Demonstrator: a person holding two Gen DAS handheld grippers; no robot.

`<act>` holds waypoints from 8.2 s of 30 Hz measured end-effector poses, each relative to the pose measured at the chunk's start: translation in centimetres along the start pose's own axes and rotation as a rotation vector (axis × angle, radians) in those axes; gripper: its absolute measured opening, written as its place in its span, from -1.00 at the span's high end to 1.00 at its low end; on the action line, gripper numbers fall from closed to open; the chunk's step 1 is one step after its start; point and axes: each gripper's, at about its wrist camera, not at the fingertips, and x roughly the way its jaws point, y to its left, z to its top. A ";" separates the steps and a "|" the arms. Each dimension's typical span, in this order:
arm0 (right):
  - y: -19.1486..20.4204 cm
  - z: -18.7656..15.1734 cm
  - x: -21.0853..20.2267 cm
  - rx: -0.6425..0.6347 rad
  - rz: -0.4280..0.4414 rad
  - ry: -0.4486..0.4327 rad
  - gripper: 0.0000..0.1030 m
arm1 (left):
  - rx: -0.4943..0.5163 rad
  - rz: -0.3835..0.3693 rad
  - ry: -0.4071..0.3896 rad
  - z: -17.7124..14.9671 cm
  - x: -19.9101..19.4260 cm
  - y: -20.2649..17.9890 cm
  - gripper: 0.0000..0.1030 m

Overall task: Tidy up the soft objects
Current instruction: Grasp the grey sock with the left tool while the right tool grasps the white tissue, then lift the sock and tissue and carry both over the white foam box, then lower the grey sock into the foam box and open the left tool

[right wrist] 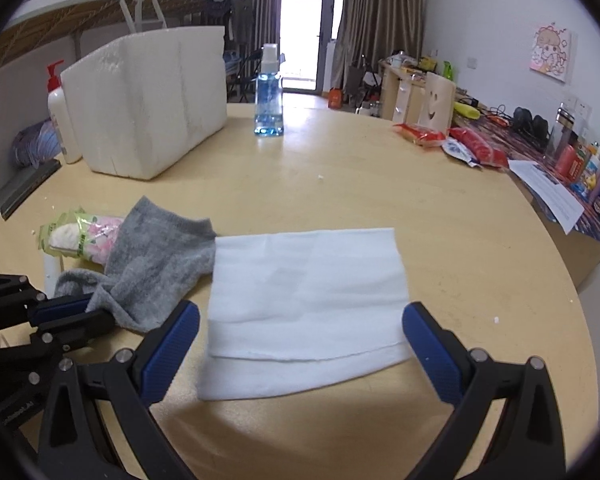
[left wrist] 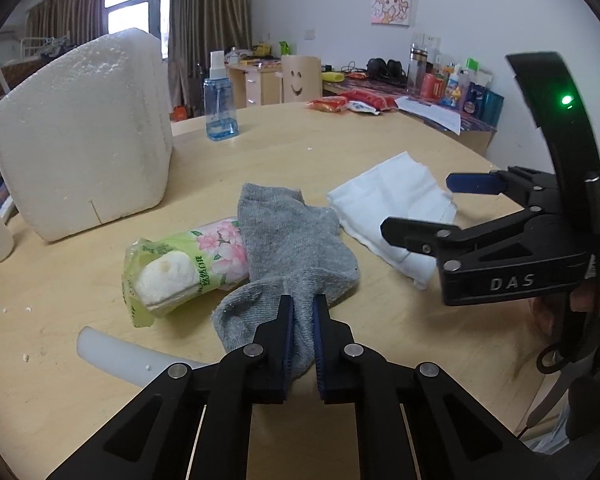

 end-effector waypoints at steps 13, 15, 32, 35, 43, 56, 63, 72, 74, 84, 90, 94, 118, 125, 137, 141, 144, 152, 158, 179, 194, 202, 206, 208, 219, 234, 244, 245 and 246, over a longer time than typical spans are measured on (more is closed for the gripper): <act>-0.2 -0.6 0.4 0.017 0.031 0.078 -0.22 | -0.006 -0.051 -0.057 -0.3 -1.8 0.5 0.81; 0.0 -0.4 0.4 0.013 0.039 0.081 0.17 | -0.009 -0.054 -0.064 -0.3 -2.1 0.6 0.81; -1.4 -0.4 -4.9 0.106 0.046 -0.072 0.69 | -0.011 -0.053 -0.175 0.2 -5.9 0.7 0.81; -1.3 -0.5 -5.9 0.102 0.047 -0.100 0.69 | -0.010 -0.049 -0.194 0.1 -6.9 0.7 0.81; -0.9 -0.6 -8.5 0.105 0.052 -0.175 0.69 | -0.003 -0.036 -0.248 0.4 -9.0 0.6 0.82; -0.4 -1.4 -12.0 0.106 0.057 -0.274 0.69 | -0.011 -0.013 -0.306 0.4 -11.7 1.1 0.82; 0.1 -1.3 -12.8 0.099 0.066 -0.312 0.69 | -0.010 -0.003 -0.336 0.5 -13.1 1.2 0.82; 2.3 -0.1 -13.8 0.057 0.134 -0.385 0.69 | -0.022 0.076 -0.395 0.4 -15.9 2.4 0.81; 2.7 0.2 -14.1 0.046 0.153 -0.403 0.69 | -0.029 0.098 -0.408 0.2 -16.6 2.6 0.81; 6.0 1.1 -15.0 -0.044 0.229 -0.455 0.69 | -0.065 0.167 -0.460 -0.9 -19.5 4.4 0.81; 8.4 1.8 -14.7 -0.095 0.281 -0.459 0.69 | -0.096 0.211 -0.474 -1.8 -21.0 5.8 0.82; 10.0 2.2 -14.7 -0.130 0.320 -0.461 0.69 | -0.118 0.237 -0.466 -2.6 -21.4 6.7 0.82; 13.9 5.7 -13.5 -0.237 0.431 -0.445 0.69 | -0.198 0.305 -0.473 -2.6 -23.5 10.9 0.82; 13.5 6.2 -13.1 -0.206 0.408 -0.448 0.69 | -0.193 0.310 -0.477 -2.0 -22.9 11.3 0.82; 12.7 8.6 -11.7 -0.181 0.363 -0.431 0.69 | -0.179 0.291 -0.486 0.6 -21.5 12.8 0.82; 12.6 9.8 -11.3 -0.178 0.368 -0.424 0.69 | -0.166 0.283 -0.485 1.4 -20.9 12.9 0.82; 12.9 10.5 -10.9 -0.191 0.362 -0.421 0.69 | -0.163 0.280 -0.483 2.3 -20.3 13.2 0.82; 12.8 12.9 -10.1 -0.185 0.356 -0.418 0.69 | -0.165 0.285 -0.487 5.2 -19.4 14.2 0.82; 12.8 14.1 -9.3 -0.190 0.355 -0.420 0.69 | -0.162 0.292 -0.489 6.7 -18.7 15.2 0.82; 11.9 18.2 -6.0 -0.199 0.326 -0.390 0.69 | -0.144 0.274 -0.469 12.8 -15.7 17.5 0.82; 12.2 21.0 -1.9 -0.191 0.318 -0.334 0.69 | -0.167 0.287 -0.416 15.0 -11.4 19.7 0.82; 10.9 21.1 -2.1 -0.170 0.295 -0.334 0.69 | -0.168 0.277 -0.384 16.3 -9.6 19.6 0.82; 10.1 20.8 -2.8 -0.147 0.269 -0.335 0.69 | -0.155 0.252 -0.373 16.8 -8.9 18.9 0.82; 9.7 20.8 -2.9 -0.141 0.261 -0.331 0.69 | -0.152 0.237 -0.370 17.0 -8.7 18.5 0.82; 8.8 20.7 -3.2 -0.116 0.231 -0.324 0.69 | -0.132 0.187 -0.324 17.8 -7.3 17.5 0.78; 8.9 20.5 -3.3 -0.117 0.236 -0.331 0.69 | -0.180 0.292 -0.405 17.1 -10.0 18.1 -0.98; 9.7 20.8 -3.0 -0.149 0.263 -0.326 0.69 | -0.161 0.321 -0.452 15.9 -12.9 18.0 -0.98; 9.9 20.9 -2.9 -0.152 0.268 -0.325 0.69 | -0.162 0.331 -0.458 15.7 -13.3 18.1 -0.98; 10.1 21.0 -2.8 -0.154 0.270 -0.323 0.69 | -0.162 0.336 -0.461 15.4 -13.5 18.1 -0.98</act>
